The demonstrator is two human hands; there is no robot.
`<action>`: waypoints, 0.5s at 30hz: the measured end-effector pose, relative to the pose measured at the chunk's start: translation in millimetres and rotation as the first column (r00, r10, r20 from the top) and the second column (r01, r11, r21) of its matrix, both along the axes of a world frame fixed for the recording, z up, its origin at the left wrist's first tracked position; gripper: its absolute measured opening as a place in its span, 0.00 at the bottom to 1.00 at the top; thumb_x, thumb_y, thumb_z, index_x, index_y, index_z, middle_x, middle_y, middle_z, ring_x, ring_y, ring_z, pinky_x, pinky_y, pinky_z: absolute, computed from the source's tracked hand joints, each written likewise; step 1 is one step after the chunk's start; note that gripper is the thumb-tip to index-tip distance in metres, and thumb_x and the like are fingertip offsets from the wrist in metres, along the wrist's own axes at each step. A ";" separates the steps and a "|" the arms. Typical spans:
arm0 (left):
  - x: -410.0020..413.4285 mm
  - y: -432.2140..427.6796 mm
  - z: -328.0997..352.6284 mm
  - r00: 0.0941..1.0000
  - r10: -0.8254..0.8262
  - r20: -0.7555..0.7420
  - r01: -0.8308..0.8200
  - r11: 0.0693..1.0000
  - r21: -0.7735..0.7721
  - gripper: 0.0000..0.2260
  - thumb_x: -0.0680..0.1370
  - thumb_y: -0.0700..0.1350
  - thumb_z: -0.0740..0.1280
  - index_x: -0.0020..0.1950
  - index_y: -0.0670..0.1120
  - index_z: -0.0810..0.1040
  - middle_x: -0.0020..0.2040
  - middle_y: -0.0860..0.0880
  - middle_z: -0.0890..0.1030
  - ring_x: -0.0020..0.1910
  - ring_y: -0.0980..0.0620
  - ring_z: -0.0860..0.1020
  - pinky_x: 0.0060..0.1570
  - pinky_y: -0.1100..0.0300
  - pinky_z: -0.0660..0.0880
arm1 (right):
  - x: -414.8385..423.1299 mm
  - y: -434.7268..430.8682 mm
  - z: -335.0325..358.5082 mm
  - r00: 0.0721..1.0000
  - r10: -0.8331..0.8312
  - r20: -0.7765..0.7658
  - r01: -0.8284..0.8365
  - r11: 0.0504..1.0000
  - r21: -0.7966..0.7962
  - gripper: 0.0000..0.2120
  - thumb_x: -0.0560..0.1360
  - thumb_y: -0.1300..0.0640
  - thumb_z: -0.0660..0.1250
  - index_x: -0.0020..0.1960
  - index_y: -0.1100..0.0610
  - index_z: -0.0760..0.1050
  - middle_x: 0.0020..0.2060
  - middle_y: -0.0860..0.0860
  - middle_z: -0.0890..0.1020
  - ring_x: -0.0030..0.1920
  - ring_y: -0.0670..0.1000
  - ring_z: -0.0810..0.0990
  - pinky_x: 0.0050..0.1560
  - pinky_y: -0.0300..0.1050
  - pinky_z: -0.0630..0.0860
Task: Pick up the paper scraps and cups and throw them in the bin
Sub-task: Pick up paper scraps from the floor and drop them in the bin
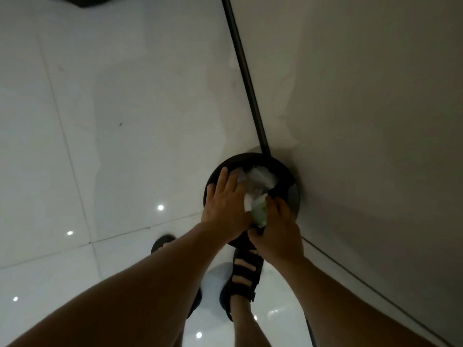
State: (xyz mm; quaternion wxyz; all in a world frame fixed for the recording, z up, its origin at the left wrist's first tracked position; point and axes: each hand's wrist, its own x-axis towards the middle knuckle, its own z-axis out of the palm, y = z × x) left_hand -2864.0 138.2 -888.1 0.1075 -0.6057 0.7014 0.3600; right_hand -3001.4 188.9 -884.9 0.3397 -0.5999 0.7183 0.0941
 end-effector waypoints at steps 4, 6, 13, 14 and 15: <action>16.5 17.8 7.6 1.000 -0.014 -0.001 0.014 0.999 -0.045 0.37 0.76 0.62 0.61 0.78 0.51 0.48 0.79 0.48 0.42 0.76 0.45 0.35 0.75 0.44 0.47 | 1.9 18.2 12.1 1.000 -0.001 0.015 0.001 1.000 -0.001 0.39 0.73 0.46 0.68 0.78 0.51 0.53 0.75 0.53 0.59 0.74 0.56 0.59 0.69 0.53 0.69; 28.5 20.7 28.9 0.999 0.034 0.000 -0.034 0.997 -0.064 0.35 0.76 0.62 0.60 0.78 0.51 0.49 0.79 0.48 0.43 0.76 0.44 0.37 0.75 0.43 0.50 | 3.0 22.2 34.0 1.000 -0.019 0.012 0.018 1.000 0.014 0.40 0.73 0.44 0.68 0.78 0.51 0.51 0.76 0.52 0.56 0.75 0.55 0.57 0.70 0.53 0.67; 96.8 34.0 157.0 0.975 0.191 0.114 -0.190 0.982 -0.021 0.34 0.77 0.59 0.59 0.78 0.52 0.47 0.79 0.47 0.41 0.77 0.44 0.37 0.74 0.42 0.51 | 34.8 1.8 161.1 0.994 0.111 0.004 -0.111 0.994 0.015 0.41 0.75 0.39 0.63 0.79 0.47 0.44 0.79 0.50 0.45 0.78 0.56 0.43 0.75 0.54 0.58; 106.8 33.9 179.2 0.970 0.208 0.125 -0.205 0.978 -0.034 0.34 0.78 0.59 0.59 0.78 0.52 0.47 0.79 0.47 0.41 0.77 0.44 0.37 0.74 0.42 0.50 | 43.5 -4.1 182.2 0.989 0.149 0.006 -0.149 0.989 -0.013 0.41 0.75 0.39 0.63 0.79 0.46 0.43 0.79 0.50 0.44 0.78 0.55 0.43 0.74 0.53 0.57; 116.5 34.5 202.3 0.965 0.227 0.129 -0.223 0.974 -0.043 0.34 0.78 0.59 0.59 0.78 0.52 0.46 0.79 0.48 0.40 0.76 0.45 0.36 0.74 0.42 0.49 | 52.4 -8.7 203.6 0.982 0.189 0.006 -0.189 0.981 -0.040 0.41 0.75 0.38 0.62 0.79 0.46 0.44 0.79 0.50 0.44 0.78 0.55 0.43 0.74 0.53 0.57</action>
